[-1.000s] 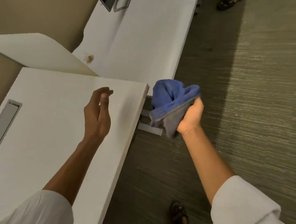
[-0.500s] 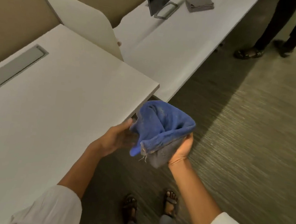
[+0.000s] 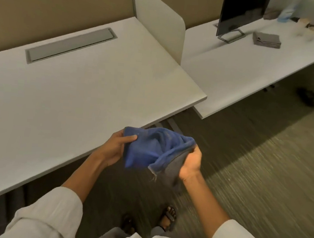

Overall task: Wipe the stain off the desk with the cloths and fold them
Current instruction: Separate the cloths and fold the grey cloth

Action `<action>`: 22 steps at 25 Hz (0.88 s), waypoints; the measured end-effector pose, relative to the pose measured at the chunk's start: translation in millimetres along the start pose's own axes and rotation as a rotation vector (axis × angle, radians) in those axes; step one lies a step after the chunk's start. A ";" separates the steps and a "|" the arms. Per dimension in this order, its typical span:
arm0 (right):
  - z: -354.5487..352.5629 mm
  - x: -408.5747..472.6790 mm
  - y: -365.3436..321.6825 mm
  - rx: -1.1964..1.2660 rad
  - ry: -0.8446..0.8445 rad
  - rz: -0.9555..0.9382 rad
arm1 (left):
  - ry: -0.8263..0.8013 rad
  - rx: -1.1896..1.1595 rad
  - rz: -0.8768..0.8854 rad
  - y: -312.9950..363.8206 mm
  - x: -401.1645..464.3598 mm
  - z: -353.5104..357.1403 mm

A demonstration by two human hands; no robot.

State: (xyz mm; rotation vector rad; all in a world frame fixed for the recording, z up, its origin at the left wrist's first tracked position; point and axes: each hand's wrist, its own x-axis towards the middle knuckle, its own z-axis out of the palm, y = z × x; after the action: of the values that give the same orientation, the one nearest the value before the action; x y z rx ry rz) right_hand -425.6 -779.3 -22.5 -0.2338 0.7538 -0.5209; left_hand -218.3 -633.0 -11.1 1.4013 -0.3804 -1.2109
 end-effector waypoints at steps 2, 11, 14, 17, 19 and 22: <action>-1.0 -8.4 11.5 -0.132 0.036 0.110 | 0.033 0.059 0.023 3.6 -17.1 -16.1; 12.3 -51.7 44.4 -0.556 -0.240 0.197 | -0.044 0.546 0.024 52.9 -92.0 -65.0; 27.4 -63.7 49.2 -0.912 -0.254 0.117 | -0.081 0.650 0.076 74.1 -107.8 -63.0; 39.4 -72.6 47.4 -0.961 -0.248 0.075 | -0.012 0.823 0.175 80.6 -120.8 -65.1; 44.0 -74.4 43.2 -0.940 -0.225 0.009 | 0.031 0.831 0.250 80.5 -127.1 -69.2; 50.1 -75.2 33.1 -1.236 -0.262 -0.124 | 0.057 0.713 0.224 78.8 -135.1 -71.8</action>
State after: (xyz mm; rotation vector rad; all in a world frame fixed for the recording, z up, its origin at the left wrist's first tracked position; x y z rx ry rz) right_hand -424.2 -710.6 44.8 -1.4721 0.7217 -0.0676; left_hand -182.3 -506.5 100.0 1.9241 -0.9680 -0.8752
